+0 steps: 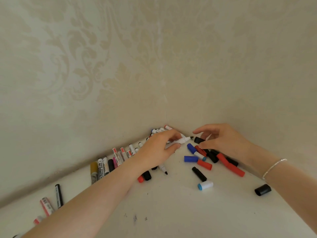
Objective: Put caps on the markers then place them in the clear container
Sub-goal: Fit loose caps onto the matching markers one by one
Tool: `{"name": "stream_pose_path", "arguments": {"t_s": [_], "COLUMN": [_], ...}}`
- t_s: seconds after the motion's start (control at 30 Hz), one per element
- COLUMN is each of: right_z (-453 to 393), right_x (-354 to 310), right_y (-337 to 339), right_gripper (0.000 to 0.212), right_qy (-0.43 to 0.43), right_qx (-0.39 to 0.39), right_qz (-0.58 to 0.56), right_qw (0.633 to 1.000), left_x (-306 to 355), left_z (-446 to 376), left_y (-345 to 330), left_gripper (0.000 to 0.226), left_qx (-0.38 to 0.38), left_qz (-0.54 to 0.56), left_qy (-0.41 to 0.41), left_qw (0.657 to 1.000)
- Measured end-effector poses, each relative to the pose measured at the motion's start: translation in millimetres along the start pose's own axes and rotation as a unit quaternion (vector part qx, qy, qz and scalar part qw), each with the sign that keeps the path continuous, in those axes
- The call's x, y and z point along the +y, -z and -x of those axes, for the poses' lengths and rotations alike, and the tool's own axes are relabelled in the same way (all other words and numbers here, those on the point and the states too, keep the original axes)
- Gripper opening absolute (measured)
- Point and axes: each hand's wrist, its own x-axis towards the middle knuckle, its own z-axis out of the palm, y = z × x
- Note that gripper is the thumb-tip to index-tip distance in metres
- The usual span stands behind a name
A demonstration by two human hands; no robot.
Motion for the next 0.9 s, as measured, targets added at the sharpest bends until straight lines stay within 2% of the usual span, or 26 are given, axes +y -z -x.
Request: {"name": "stream_pose_path", "arguments": {"t_s": [0.23,0.57,0.9], "right_z": [-1.8,-5.1,-6.2], "right_x": [-4.6,-7.6,-6.7], "right_y": [-2.8,-6.2,-8.2], "right_gripper": [0.017,0.014,0.015], "right_qy": [0.03,0.037,0.027], "right_qx": [0.011,0.026,0.044], "right_qz": [-0.013,0.026,0.017], "right_qw": [0.999,0.999,0.999], "left_x": [-4.1,-3.7,-2.5], "left_z": [0.3,2.7,5.3], "left_y": [2.2,5.3,8.7], "left_gripper": [0.02,0.021,0.018], "left_qx": [0.001,0.003,0.003], "left_qz": [-0.012,-0.021,-0.014], "left_qy": [0.004,-0.001,0.002], "left_qw": [1.0,1.0,1.0]}}
